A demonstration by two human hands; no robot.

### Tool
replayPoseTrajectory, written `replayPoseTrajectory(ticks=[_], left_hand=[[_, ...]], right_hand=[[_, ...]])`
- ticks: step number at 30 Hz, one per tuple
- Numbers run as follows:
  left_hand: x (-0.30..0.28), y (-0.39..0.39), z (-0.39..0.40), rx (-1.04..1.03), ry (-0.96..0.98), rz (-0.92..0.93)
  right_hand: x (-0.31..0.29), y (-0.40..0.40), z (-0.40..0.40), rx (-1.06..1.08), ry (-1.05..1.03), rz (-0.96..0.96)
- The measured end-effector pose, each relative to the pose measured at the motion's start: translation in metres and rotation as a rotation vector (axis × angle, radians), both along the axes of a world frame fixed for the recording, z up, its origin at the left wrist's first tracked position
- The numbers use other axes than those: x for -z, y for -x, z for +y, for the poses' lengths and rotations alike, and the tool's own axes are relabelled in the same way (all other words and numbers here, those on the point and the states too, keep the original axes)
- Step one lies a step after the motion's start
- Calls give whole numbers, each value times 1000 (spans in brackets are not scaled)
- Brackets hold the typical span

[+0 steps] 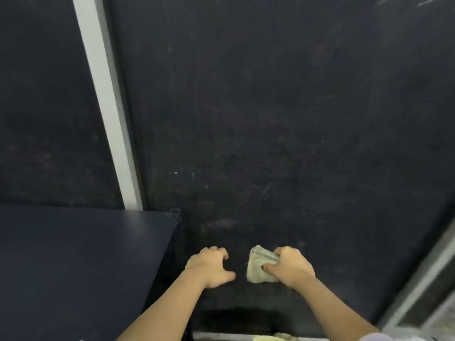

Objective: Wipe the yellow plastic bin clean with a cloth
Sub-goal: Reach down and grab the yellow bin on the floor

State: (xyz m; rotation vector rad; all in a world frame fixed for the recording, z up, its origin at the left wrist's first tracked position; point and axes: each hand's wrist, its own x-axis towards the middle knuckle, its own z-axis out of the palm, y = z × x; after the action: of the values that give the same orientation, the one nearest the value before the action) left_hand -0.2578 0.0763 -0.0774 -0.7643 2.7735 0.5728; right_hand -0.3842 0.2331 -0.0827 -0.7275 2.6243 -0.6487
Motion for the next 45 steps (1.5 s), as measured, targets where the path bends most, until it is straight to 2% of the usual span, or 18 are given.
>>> replayPoseTrajectory(ticks=[8, 23, 28, 34, 45], left_hand=[[30, 19, 47, 33, -70, -52], [86, 50, 150, -160, -223, -48], [119, 60, 169, -159, -238, -120], [192, 75, 173, -102, -217, -177], [416, 96, 175, 23, -218, -279]], right_hand=[[27, 6, 47, 36, -12, -35], [82, 63, 153, -45, -108, -123], [112, 74, 170, -49, -116, -191], [188, 84, 178, -43, -123, -227], [415, 106, 184, 25, -195, -153]])
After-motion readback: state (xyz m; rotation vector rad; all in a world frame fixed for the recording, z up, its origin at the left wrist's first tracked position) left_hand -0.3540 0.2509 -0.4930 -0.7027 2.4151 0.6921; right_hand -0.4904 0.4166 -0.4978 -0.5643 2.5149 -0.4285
